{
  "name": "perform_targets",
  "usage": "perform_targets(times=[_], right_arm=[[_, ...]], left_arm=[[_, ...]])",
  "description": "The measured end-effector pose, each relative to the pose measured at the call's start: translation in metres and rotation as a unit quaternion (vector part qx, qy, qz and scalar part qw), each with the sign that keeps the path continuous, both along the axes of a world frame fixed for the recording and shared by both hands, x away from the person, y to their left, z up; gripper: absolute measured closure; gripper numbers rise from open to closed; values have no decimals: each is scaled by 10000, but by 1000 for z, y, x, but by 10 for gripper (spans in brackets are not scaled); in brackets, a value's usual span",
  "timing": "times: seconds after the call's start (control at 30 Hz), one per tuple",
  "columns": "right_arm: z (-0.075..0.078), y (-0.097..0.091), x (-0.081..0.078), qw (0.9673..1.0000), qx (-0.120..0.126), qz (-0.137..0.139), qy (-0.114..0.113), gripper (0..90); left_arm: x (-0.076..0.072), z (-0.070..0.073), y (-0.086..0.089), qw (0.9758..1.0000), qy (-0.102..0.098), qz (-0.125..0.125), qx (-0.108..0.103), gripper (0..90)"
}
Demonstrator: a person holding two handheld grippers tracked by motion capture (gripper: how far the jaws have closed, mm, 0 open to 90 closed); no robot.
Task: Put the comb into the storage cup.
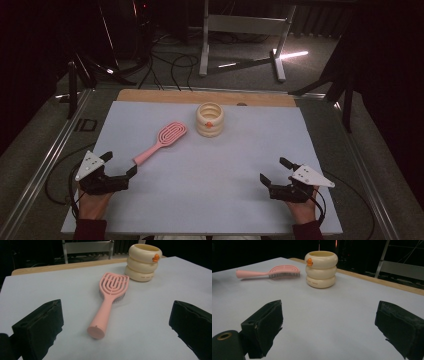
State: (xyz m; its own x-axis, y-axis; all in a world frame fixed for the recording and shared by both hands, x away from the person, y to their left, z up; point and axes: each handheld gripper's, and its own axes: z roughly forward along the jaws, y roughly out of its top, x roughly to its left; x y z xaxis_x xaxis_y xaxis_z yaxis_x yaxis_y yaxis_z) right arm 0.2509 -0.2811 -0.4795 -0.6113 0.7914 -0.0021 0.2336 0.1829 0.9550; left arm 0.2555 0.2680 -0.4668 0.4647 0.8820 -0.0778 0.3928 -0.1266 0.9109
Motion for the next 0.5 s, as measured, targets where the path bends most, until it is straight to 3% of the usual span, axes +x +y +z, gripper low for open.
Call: perform_targets(times=[0.3,0.5], right_arm=[[-1,-2,1,10000,4,-39,27,79],[-1,-3,1,10000,3,-52,28,79]], left_arm=[[6,9,-10,9987,169,-94,473,0],[13,17,-12,9981,239,-235,521,0]])
